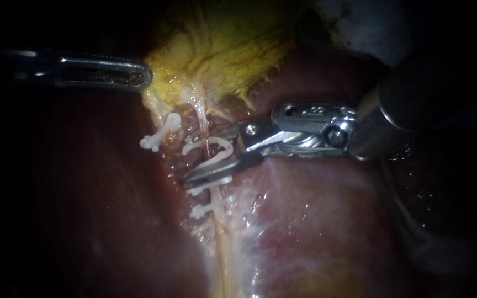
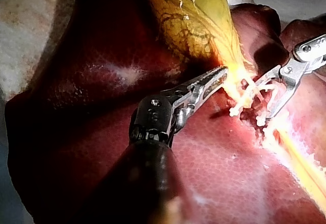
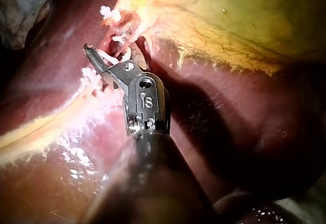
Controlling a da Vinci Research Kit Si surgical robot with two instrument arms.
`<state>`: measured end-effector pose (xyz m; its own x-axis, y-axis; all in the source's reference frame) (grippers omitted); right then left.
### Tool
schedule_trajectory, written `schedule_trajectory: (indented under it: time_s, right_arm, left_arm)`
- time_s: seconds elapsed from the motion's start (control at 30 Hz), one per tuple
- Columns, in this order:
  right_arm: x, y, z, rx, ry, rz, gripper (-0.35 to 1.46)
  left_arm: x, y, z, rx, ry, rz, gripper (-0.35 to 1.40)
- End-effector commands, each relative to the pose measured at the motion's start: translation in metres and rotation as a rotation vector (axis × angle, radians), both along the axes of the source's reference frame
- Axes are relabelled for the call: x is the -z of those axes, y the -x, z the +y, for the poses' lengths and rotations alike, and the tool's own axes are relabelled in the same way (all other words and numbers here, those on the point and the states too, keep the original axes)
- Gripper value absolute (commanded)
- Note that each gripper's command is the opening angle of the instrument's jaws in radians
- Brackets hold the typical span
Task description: Clipping third clip right tube
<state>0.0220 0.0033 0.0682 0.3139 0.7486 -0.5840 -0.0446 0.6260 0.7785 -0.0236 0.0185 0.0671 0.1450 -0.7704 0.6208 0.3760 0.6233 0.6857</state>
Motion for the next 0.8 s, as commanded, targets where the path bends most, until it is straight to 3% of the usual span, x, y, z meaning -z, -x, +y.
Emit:
schedule_trajectory:
  time_s: [0.03,0.07,0.13,0.43,0.57,0.8]
  right_arm:
    - [0.0002,-0.0001,0.0000,-0.004,-0.015,0.018,0.47]
    - [0.0003,-0.0002,0.0001,-0.001,-0.027,0.040,0.47]
    - [0.0005,-0.0002,0.0002,0.035,-0.057,0.092,0.47]
    - [0.0009,-0.0001,0.0006,0.085,-0.180,0.262,0.46]
    - [0.0010,-0.0002,0.0006,0.093,-0.200,0.305,0.46]
    - [0.0010,-0.0004,0.0009,0.090,-0.233,0.316,0.43]
  left_arm:
    - [0.0000,0.0000,0.0000,0.000,0.000,0.000,-0.35]
    - [0.0000,0.0000,0.0000,0.000,0.000,0.000,-0.35]
    - [0.0000,0.0000,0.0000,0.000,0.000,0.000,-0.35]
    - [-0.0002,-0.0002,0.0001,-0.002,0.000,-0.001,-0.35]
    - [-0.0002,-0.0002,0.0001,-0.002,0.000,-0.001,-0.35]
    - [-0.0002,-0.0002,0.0001,-0.002,0.000,-0.001,-0.35]
